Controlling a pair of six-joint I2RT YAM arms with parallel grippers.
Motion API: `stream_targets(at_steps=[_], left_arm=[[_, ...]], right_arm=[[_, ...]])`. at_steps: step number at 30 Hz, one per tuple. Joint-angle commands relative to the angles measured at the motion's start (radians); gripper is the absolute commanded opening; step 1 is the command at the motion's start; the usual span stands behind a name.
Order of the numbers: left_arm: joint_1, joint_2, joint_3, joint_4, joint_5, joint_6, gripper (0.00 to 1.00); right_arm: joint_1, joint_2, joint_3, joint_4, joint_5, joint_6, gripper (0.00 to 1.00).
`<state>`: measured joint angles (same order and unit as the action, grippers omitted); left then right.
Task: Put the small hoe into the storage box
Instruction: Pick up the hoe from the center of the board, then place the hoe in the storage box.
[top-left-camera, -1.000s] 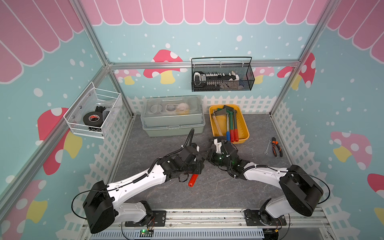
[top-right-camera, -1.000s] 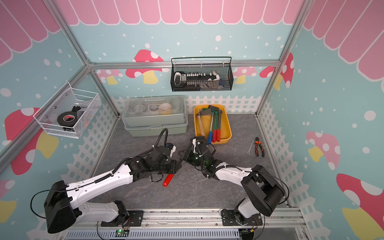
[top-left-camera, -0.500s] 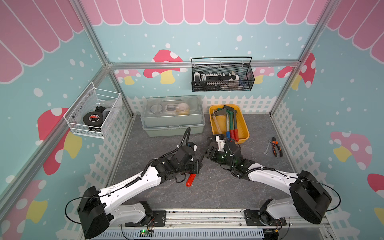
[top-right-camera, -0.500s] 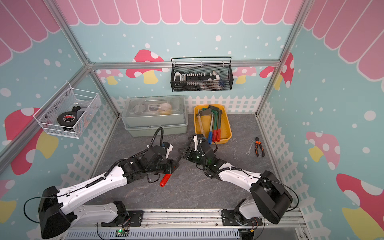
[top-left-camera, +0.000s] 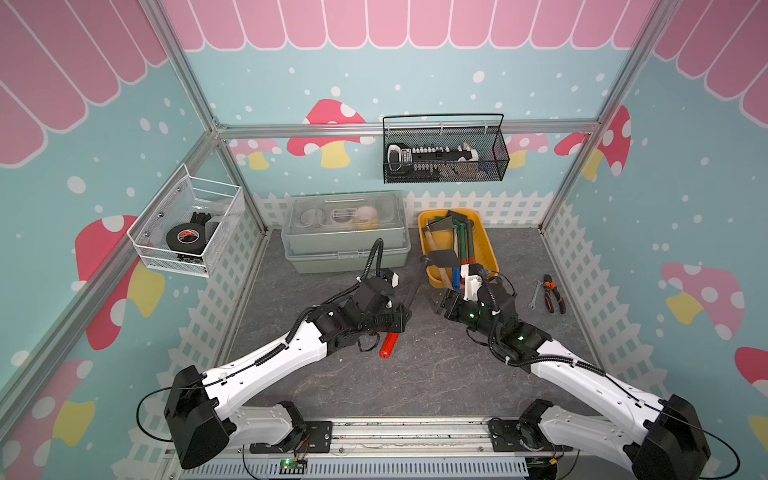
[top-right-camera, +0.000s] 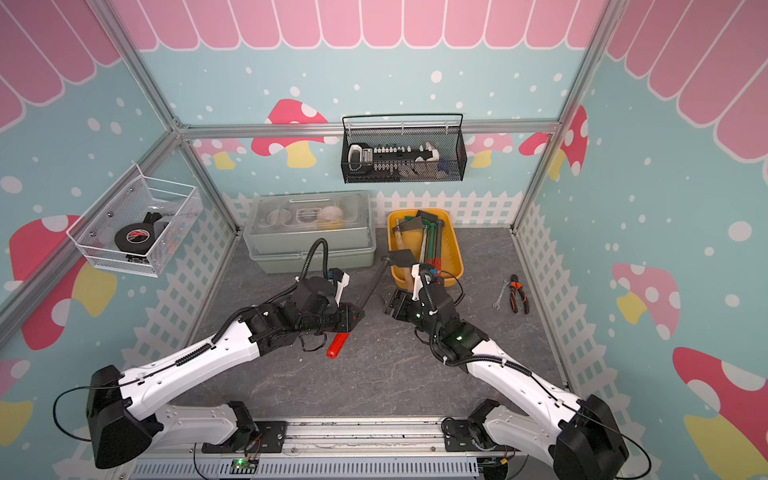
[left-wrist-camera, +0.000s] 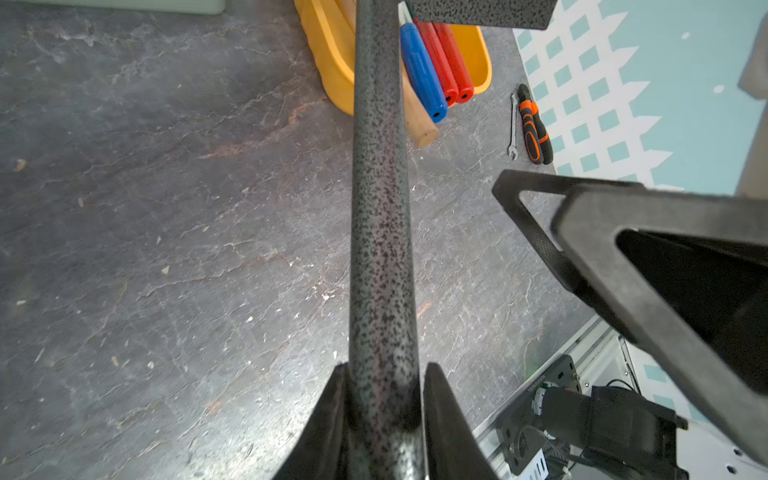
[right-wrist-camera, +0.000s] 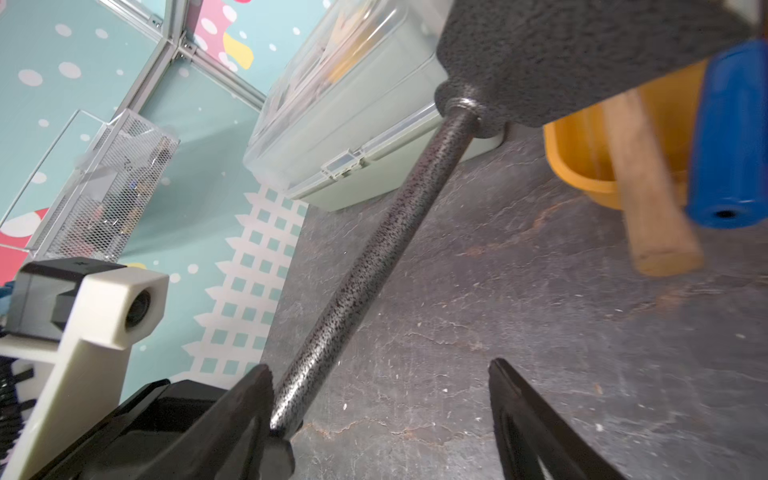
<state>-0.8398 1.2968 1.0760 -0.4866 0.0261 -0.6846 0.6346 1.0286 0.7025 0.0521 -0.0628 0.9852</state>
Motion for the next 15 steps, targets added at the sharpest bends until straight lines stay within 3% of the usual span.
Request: stream_targets(at_steps=[1,8,15], left_arm=[[0.01,0.038,0.07,0.137,-0.018,0.018,0.0],[0.013,0.173,0.185,0.173,-0.01,0.026,0.0],[0.027,0.317,0.3,0.206,0.013,0.053,0.0]], right_arm=[[-0.051,-0.07,-0.011,-0.114,0.039,-0.043,0.82],[-0.174,-0.181,-0.031,-0.231,0.006,-0.068,0.85],[-0.215,-0.254,-0.028,-0.34,0.027,-0.1,0.85]])
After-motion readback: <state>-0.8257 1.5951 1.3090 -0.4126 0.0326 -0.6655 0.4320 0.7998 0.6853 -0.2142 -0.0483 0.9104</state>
